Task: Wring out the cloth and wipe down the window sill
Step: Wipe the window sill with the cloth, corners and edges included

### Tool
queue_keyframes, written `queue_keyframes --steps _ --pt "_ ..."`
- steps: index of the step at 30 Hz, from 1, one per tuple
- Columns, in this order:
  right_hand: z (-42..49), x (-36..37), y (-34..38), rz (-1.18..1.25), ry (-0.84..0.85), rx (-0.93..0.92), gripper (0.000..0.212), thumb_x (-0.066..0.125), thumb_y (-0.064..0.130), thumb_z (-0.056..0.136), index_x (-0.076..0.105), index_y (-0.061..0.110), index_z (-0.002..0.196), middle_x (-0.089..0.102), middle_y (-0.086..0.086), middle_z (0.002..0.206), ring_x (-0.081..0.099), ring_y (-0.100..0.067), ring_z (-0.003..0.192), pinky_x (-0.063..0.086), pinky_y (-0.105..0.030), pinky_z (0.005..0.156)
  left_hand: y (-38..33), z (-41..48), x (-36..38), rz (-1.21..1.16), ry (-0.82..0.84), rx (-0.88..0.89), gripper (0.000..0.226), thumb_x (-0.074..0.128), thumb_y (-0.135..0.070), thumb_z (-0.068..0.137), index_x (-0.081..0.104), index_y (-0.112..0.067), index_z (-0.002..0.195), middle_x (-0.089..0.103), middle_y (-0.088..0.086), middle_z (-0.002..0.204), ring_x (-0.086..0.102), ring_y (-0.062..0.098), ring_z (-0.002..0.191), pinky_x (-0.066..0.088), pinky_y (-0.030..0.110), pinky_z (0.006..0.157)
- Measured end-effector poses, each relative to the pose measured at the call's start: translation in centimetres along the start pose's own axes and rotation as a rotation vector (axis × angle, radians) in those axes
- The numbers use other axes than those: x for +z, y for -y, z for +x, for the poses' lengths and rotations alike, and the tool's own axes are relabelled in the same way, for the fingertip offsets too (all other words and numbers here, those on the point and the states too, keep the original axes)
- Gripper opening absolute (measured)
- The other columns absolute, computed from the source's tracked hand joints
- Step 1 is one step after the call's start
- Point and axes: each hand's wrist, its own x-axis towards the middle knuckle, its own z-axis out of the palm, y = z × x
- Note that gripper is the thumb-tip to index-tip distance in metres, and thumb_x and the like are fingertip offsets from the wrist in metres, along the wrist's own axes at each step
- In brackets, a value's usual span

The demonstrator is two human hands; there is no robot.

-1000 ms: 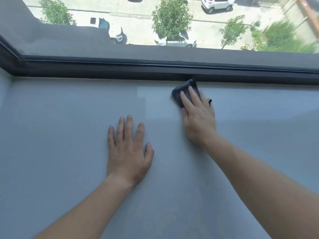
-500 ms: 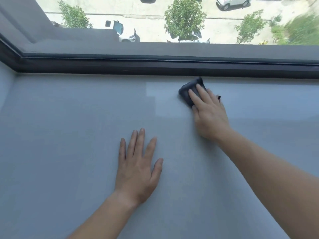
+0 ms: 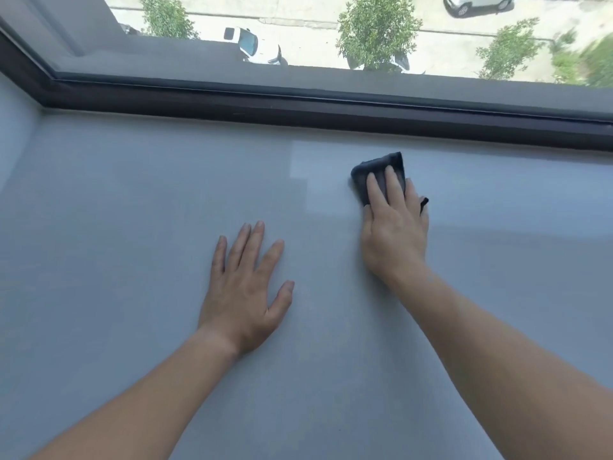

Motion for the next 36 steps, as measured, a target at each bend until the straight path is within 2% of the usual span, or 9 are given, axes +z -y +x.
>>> queue_keyframes --steps 4,6,11,15,21,26,29,32,36 --pt "-7.0 1.4 1.4 -0.065 0.073 -0.358 0.062 0.049 0.021 0.092 0.032 0.031 0.151 0.021 0.006 0.163 0.017 -0.029 0.15 0.017 -0.054 0.119 -0.1 0.0 0.1 -0.014 -0.019 -0.002 0.067 0.033 -0.052 0.092 0.039 -0.018 0.149 0.019 0.01 0.164 0.01 0.023 0.153 0.008 0.054 0.121" --pt "-7.6 1.2 0.7 -0.093 0.066 -0.384 0.058 0.051 0.023 0.093 0.036 0.03 0.149 0.026 0.005 0.162 0.023 -0.029 0.148 0.019 -0.056 0.118 -0.2 -0.1 0.1 -0.02 -0.028 -0.004 0.067 0.033 -0.052 0.092 0.04 -0.018 0.149 0.019 0.01 0.164 0.009 0.023 0.153 0.007 0.054 0.122" --pt "-6.2 -0.1 1.6 -0.15 -0.044 -0.401 0.045 0.05 0.04 0.09 0.053 0.026 0.133 0.037 -0.004 0.154 0.026 -0.033 0.146 0.006 -0.06 0.119 -0.3 -0.1 0.1 -0.03 -0.034 -0.013 0.067 0.031 -0.053 0.092 0.038 -0.019 0.15 0.017 0.009 0.165 0.006 0.021 0.153 0.005 0.052 0.122" --pt "-4.9 0.8 1.2 -0.165 0.044 -0.482 0.057 0.042 0.03 0.098 0.028 0.026 0.153 0.022 -0.006 0.163 0.023 -0.033 0.147 0.012 -0.051 0.121 -0.3 -0.1 0.2 -0.04 -0.047 -0.004 0.066 0.032 -0.051 0.092 0.042 -0.018 0.148 0.022 0.011 0.163 0.011 0.024 0.153 0.007 0.052 0.122" --pt "-1.4 -0.8 -1.6 -0.094 0.011 -0.045 0.057 0.037 0.027 0.101 0.02 0.027 0.155 0.008 -0.002 0.166 0.013 -0.033 0.149 0.019 -0.047 0.119 0.0 -0.1 0.2 -0.026 -0.03 -0.004 0.068 0.028 -0.054 0.091 0.038 -0.02 0.15 0.017 0.01 0.164 0.007 0.023 0.153 0.004 0.052 0.122" --pt "-10.2 0.6 -0.1 -0.085 0.093 -0.504 0.058 0.051 0.025 0.092 0.039 0.029 0.149 0.027 0.0 0.162 0.027 -0.029 0.147 0.029 -0.042 0.113 -0.1 0.1 0.3 0.024 -0.003 -0.006 0.073 0.023 -0.056 0.09 0.031 -0.02 0.153 0.012 0.01 0.165 0.003 0.024 0.153 0.001 0.052 0.122" --pt "-7.1 -0.5 -3.2 -0.08 0.008 -0.24 0.052 0.042 0.032 0.096 0.04 0.034 0.148 0.024 0.003 0.163 0.029 -0.028 0.146 0.024 -0.045 0.117 0.0 0.2 0.0 0.085 0.084 0.005 0.081 0.011 -0.061 0.087 0.012 -0.022 0.158 -0.002 0.01 0.166 -0.01 0.023 0.152 -0.008 0.052 0.121" --pt "-7.3 -0.3 -2.9 -0.07 -0.052 -0.015 0.054 0.04 0.03 0.099 0.031 0.031 0.152 0.015 0.002 0.165 0.016 -0.028 0.15 0.016 -0.047 0.12 -0.3 -0.6 -0.4 0.017 0.072 0.002 0.081 0.014 -0.058 0.087 0.017 -0.016 0.156 0.004 0.01 0.166 -0.006 0.023 0.153 -0.011 0.054 0.12" --pt "-15.0 1.3 -0.7 -0.098 0.023 -0.391 0.057 0.048 0.025 0.094 0.037 0.027 0.15 0.021 0.0 0.164 0.021 -0.028 0.15 0.02 -0.044 0.119 -2.7 -6.1 0.3 0.03 -0.004 -0.033 0.068 0.025 -0.049 0.093 0.028 -0.013 0.152 0.014 0.013 0.164 0.006 0.028 0.153 -0.006 0.065 0.116"
